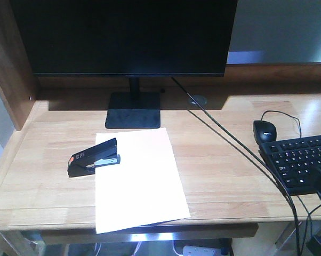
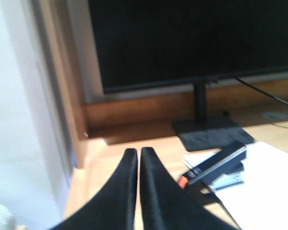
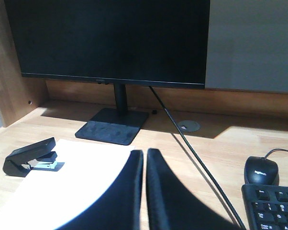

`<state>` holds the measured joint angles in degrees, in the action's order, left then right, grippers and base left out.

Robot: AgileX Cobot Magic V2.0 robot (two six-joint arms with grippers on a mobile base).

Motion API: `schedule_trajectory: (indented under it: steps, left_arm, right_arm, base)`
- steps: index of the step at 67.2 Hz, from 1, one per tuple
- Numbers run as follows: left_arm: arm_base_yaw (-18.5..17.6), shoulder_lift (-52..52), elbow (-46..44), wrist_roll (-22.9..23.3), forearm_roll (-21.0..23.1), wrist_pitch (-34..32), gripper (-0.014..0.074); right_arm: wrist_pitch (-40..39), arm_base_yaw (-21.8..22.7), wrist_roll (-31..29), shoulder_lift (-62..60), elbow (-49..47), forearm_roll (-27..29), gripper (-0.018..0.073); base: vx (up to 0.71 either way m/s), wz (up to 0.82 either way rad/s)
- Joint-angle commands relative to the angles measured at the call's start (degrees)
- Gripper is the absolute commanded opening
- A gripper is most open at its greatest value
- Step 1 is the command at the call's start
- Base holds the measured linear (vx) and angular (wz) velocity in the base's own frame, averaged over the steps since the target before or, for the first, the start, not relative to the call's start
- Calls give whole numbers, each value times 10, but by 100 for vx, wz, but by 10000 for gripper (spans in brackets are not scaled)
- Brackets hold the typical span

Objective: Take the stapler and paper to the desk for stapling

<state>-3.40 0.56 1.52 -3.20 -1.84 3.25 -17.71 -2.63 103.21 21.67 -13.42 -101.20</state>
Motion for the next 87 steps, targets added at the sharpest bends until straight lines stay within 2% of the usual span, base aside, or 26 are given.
schedule_trajectory:
  steps: [1,10,20,31,87]
  left_arm:
    - [17,-25,16,-4,2,-9,-6]
    - [23,-22,17,2,2,-11,-6]
    - [21,-22,17,64,2,-13,-6]
    - [21,-22,17,91,2,-11,-6]
    - [21,-21,16,92,2,-10,-6]
  right_arm:
    - [16,4,0,4,-16,-7,-9]
    - [17,4,0,4,-16,-8,-9]
    - [17,4,0,4,-16,-8,-9]
    - [17,4,0,4,-16,-8,-9]
    - [17,4,0,4,-16,-8,-9]
  base:
    - [0,0]
    - [0,0]
    - [0,0]
    - [0,0]
    - [0,0]
